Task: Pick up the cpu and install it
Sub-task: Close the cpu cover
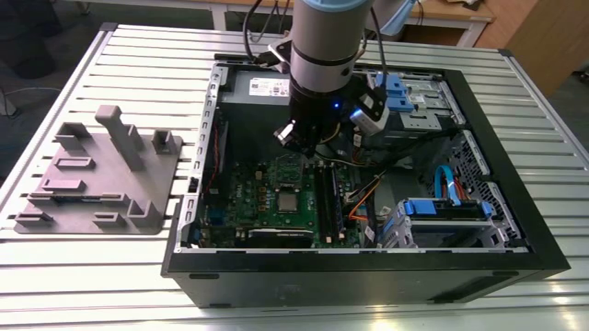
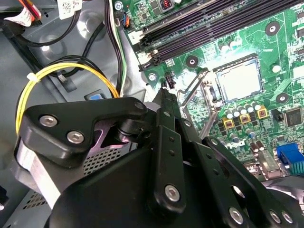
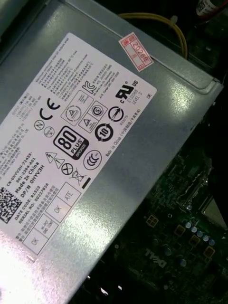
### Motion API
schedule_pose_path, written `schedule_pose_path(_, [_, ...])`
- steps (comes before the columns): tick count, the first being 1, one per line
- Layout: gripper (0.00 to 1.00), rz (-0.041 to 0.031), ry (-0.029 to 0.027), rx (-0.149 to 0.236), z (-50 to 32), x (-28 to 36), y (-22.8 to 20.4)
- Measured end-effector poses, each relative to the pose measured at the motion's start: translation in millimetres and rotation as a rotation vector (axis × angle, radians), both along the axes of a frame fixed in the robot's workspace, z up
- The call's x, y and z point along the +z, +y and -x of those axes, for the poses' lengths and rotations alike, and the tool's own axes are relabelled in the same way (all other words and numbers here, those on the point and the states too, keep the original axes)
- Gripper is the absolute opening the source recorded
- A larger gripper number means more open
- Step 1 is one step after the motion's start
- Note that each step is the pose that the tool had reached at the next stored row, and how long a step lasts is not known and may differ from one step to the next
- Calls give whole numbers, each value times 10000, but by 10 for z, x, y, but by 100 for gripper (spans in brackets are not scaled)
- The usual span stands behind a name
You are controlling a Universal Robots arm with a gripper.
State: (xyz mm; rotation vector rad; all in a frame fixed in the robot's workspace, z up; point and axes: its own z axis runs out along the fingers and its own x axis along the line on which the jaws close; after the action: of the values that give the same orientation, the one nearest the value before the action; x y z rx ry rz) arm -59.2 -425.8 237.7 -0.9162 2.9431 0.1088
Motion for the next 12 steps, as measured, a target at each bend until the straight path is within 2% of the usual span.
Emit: schedule_pose_path(12, [11,2,8,131,-7,45,-4])
